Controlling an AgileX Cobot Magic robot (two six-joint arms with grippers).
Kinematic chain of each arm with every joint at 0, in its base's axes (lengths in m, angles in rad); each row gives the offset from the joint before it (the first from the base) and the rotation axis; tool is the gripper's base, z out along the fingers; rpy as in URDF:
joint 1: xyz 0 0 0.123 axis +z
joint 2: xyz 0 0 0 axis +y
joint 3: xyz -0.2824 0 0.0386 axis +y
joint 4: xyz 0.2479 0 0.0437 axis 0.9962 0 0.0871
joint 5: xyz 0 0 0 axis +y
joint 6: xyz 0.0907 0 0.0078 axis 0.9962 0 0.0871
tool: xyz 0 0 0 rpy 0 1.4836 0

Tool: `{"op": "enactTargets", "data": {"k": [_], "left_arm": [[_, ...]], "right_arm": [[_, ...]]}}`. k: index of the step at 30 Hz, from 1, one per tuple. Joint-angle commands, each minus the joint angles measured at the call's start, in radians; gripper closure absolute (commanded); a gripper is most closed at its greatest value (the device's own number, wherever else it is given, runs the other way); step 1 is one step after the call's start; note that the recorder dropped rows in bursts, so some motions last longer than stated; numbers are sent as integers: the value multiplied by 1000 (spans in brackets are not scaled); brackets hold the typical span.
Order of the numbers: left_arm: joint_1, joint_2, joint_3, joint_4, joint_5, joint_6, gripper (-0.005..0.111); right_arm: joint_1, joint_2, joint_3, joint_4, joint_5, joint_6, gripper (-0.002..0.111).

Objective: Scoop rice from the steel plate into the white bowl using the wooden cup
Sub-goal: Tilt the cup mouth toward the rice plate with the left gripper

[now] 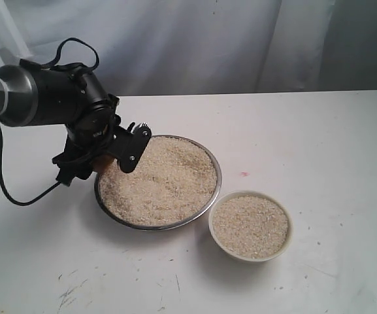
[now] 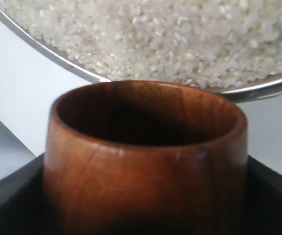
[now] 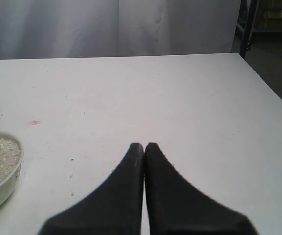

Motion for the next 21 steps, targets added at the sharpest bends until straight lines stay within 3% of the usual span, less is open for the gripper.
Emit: {"op": "enactTargets", "data": {"k": [1,21], "left_arm": [[-13,11,-44,10,14,-44,107],[-41,76,-43,28,48,-44,107]], "right_arm": [[1,3,4,1,-4,0,108],[1,3,4,1,-4,0,108]]}}
